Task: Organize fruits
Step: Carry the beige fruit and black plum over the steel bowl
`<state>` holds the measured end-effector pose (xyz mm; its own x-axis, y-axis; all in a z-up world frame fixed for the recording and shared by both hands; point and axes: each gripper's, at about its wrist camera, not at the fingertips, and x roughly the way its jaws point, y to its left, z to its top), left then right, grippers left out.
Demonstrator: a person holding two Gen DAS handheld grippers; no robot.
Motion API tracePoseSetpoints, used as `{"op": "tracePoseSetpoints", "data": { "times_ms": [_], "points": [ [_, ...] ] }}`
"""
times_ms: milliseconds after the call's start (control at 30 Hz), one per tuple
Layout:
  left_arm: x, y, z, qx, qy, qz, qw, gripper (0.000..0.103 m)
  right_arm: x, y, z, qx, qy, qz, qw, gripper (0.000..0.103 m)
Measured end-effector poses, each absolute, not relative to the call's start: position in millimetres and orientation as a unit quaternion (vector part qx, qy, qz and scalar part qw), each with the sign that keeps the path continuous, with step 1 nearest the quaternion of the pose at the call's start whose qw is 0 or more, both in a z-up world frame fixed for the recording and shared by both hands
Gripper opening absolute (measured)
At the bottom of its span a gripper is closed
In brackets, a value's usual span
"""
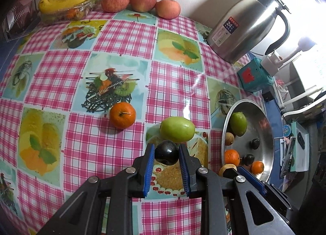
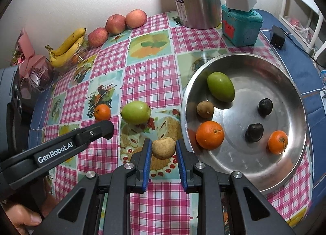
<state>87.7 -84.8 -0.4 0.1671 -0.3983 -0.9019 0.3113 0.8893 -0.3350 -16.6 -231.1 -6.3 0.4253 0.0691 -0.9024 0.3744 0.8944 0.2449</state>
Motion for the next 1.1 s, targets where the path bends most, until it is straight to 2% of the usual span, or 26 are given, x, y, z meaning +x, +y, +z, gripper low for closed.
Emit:
{"op": "tracePoseSetpoints", "data": {
  "times_ms": [367,733,1100],
  "points": [
    [73,-115,7,-0.019,0.588,-0.254,0.767,0.026,-30,-275,-8,0.222,0.520,-0.153,0.810,0.025],
    [38,-172,20,0.045,0.547,-0.316,0.774,0.026,-53,-329,2,0.239,0.494,-0.230,0.803,0.025],
    [27,-210,14,0.075,0.519,-0.348,0.777,0.026,-57,-345,0,0.250,0.485,-0.236,0.804,0.025]
  ]
}}
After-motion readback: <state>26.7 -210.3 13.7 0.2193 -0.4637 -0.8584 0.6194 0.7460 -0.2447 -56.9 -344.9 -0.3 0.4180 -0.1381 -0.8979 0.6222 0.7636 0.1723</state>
